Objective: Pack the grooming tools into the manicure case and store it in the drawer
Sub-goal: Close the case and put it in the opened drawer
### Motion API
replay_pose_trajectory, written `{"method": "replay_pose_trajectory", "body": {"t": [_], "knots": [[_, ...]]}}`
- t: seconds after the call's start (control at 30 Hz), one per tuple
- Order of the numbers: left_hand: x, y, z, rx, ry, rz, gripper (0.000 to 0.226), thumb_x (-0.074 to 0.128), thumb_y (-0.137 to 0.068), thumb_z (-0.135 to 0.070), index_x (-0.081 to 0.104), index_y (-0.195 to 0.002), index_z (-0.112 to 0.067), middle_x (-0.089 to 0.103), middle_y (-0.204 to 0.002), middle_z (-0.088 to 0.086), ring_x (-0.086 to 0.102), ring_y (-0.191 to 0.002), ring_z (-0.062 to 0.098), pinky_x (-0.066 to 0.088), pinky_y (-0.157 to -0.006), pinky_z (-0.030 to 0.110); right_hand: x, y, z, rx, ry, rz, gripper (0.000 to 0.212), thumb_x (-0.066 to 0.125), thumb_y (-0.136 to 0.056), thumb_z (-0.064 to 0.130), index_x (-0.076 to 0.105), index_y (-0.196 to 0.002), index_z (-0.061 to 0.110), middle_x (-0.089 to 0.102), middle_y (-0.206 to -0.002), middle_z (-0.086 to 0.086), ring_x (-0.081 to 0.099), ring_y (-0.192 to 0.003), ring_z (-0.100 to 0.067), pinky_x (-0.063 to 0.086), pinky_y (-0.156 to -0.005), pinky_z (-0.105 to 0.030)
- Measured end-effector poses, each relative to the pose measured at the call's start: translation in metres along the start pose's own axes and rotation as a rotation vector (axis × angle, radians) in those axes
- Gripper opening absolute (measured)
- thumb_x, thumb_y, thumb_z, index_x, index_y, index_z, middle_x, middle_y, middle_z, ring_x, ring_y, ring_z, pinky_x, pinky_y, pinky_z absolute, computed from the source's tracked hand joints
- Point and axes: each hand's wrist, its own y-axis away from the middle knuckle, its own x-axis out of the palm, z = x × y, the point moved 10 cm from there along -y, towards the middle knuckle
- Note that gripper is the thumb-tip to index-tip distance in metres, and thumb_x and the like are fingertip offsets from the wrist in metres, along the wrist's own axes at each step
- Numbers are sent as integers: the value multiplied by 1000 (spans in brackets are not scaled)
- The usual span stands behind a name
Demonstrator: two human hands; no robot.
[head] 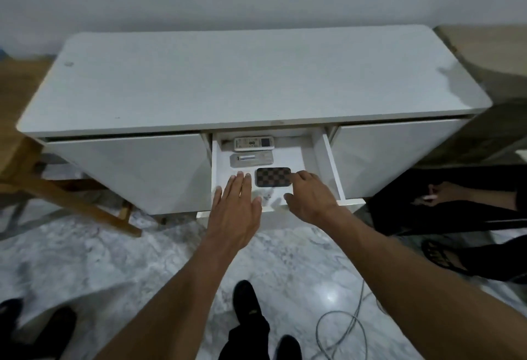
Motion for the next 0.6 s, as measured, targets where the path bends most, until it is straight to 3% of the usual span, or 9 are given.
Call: {"method": "replay_pose_trajectory", "body": {"t": [0.17,0.33,0.6], "knots": [[29,52,-9,-16,-68,48,62,20,-102,-39,2,-155,-13,1,-164,4,-1,-151,18,3,-121,40,21,48,-11,-39,44,1,52,50,-95,31,38,-140,8,41,-148,-11,34,-138,-31,35,-112,-46],[47,70,-11,-58,-104,82,67,25,-102,-39,-7,-154,-12,-13,-163,4,-11,-150,18,5,-122,43,43,74,-18,-55,85,39,69,46,-98,29,10,-154,9,4,-164,-9,3,-151,-29,14,-120,-50],[53,65,-12,-86,-96,57,71,30,-101,-38,-7,-154,-9,-12,-163,7,-10,-151,20,9,-122,43,53,76,-17,-51,89,89,82,51,-92,17,-1,-154,3,-7,-163,-13,-5,-151,-33,10,-121,-47]]}}
